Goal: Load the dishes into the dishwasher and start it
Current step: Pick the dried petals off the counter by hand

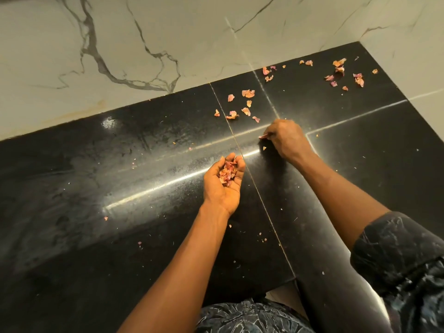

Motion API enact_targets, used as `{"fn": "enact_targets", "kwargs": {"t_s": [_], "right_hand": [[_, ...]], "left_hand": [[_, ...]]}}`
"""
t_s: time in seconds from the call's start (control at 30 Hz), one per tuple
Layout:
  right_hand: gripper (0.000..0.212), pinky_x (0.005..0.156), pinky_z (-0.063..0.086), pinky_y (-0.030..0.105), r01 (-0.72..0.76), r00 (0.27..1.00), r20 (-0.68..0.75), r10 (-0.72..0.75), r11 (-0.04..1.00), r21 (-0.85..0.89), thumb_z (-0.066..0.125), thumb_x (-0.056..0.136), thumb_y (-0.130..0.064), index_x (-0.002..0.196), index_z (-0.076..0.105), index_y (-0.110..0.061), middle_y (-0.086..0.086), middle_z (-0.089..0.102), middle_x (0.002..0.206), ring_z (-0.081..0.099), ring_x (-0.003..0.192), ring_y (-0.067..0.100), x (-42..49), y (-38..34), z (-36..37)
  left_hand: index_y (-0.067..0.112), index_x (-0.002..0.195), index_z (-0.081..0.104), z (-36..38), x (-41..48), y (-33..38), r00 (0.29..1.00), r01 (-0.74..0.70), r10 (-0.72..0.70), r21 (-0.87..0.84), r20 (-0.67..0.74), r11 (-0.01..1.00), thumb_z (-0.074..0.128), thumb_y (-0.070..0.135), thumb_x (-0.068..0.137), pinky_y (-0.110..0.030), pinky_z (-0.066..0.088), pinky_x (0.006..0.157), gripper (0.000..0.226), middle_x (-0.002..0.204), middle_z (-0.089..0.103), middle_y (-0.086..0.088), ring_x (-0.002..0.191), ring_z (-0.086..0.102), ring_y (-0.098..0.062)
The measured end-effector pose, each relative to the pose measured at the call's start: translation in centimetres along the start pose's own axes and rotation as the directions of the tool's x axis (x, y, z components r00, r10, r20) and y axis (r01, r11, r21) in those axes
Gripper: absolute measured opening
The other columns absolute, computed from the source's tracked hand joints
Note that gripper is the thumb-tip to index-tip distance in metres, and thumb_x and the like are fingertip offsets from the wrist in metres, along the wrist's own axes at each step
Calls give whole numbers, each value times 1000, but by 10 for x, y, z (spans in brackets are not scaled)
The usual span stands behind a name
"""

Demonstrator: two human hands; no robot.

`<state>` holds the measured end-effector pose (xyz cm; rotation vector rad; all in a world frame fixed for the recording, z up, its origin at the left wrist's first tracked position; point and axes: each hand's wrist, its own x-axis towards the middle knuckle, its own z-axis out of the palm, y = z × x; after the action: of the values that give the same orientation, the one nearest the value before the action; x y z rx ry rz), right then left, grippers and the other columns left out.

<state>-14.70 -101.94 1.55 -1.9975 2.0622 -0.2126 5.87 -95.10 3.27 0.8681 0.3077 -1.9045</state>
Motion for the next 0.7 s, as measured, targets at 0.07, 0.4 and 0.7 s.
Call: {"fn": "enact_targets", "kwargs": {"t_s": [0.07, 0.4, 0.7], "right_hand": [[23, 77, 55, 36, -131, 991, -25, 134, 986, 100, 66, 86, -4, 95, 80, -19, 8, 75, 95, 68, 90, 30, -3, 12, -4], [36, 82, 54, 40, -195, 981, 43, 192, 974, 116, 84, 74, -13, 109, 73, -10, 14, 67, 109, 64, 100, 34, -18, 2, -6], [20, 66, 51, 39, 16, 1000, -14, -17, 998, -68, 54, 83, -13, 91, 73, -9, 10, 63, 91, 62, 83, 34, -30, -20, 26]], "left_hand": [[-6, 94, 67, -2, 0, -1, 1000, -1, 1, -1, -9, 1000, 48, 9, 101, -31, 62, 73, 25, 80, 72, -15, 76, 70, -25], [-7, 96, 66, 0, -1, -8, 1000, 19, -18, 15, -6, 1000, 47, 9, 101, -31, 62, 74, 25, 80, 72, -16, 76, 71, -25], [-6, 95, 66, -1, -1, -4, 1000, -3, 3, 7, -21, 1000, 48, 9, 101, -32, 61, 77, 25, 80, 72, -15, 75, 72, -25]]}}
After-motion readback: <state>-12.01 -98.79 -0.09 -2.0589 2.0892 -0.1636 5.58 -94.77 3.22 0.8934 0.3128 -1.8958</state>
